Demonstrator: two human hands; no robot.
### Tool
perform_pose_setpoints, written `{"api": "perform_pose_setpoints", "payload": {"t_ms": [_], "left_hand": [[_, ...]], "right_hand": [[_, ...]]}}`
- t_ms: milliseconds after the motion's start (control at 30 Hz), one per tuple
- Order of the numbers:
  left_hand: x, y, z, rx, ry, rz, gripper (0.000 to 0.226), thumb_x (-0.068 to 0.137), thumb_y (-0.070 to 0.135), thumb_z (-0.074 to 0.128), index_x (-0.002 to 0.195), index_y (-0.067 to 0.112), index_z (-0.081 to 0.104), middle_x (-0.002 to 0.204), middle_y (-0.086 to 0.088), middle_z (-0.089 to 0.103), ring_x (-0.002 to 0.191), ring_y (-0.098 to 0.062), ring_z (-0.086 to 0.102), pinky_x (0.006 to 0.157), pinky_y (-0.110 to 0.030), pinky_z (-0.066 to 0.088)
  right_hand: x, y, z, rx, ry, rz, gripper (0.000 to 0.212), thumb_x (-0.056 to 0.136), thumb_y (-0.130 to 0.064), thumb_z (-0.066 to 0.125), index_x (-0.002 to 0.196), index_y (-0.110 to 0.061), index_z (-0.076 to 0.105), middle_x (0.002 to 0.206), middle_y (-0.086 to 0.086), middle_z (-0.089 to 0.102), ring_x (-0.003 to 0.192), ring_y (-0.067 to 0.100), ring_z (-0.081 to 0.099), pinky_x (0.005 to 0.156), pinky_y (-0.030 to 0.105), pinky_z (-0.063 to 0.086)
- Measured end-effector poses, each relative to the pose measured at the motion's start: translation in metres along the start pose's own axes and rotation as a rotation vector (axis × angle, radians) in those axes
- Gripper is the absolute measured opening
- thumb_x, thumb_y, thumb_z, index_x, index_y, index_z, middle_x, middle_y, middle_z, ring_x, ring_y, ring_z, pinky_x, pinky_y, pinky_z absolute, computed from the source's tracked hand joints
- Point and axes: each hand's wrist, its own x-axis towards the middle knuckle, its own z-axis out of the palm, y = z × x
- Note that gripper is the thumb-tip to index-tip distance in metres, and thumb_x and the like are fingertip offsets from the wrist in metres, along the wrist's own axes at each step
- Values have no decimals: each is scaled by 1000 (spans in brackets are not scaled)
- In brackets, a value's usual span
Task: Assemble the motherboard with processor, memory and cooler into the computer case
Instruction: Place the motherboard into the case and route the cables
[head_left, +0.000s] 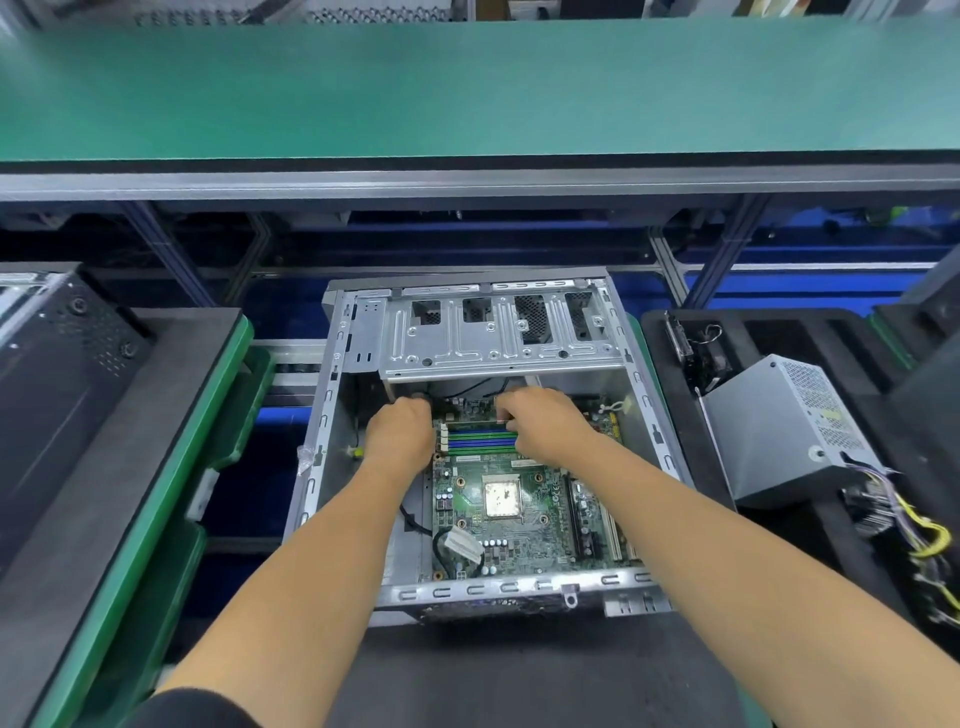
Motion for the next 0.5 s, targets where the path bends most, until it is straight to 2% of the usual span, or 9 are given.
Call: {"api": "perform_pose_setpoints", "payload": {"t_ms": [100,200,300,367,433,500], "left_hand": [[-2,1,-3,35,53,3,18,88,3,47,103,4,57,98,-15,65,89,-34,64,65,-37,47],[-1,0,-8,64,98,-17,18,86,1,46,95,4,61,93,-15,66,85,-33,65,61,-35,44],[-1,2,-12,50,121,-11,14,86,3,48,87,6,62,88,-14,66,81,-32,65,59,-33,40],[-2,1,-14,-16,146,-27,13,85,5,49,75,9,56,79,-13,64,78,-33,64,57,-31,38],[-2,1,-15,-146,169,-40,21,80,3,49,62,10,41,65,-9,52,72,-35,61,55,-30,35],[-3,3,-14,-261,123,9,21,79,4,47,62,12,38,66,-9,50,68,-34,56,57,-31,33]], "right_hand": [[0,2,-1,45,12,4,29,86,0,60,110,-16,61,96,-3,65,79,15,50,71,30,40],[1,3,-2,61,20,-8,27,86,-3,61,109,-18,61,87,-8,56,78,13,48,70,29,41],[1,3,0,47,8,-12,25,88,-4,60,109,-17,62,93,-4,62,80,15,49,70,30,43],[1,2,3,27,-15,-9,25,89,-4,58,111,-16,62,99,1,65,82,18,52,69,31,43],[1,1,6,16,-39,0,26,90,-2,55,112,-15,61,101,5,64,84,22,56,67,32,44],[1,0,7,10,-57,9,25,91,-2,54,112,-14,60,102,6,64,85,24,56,66,33,43]]}}
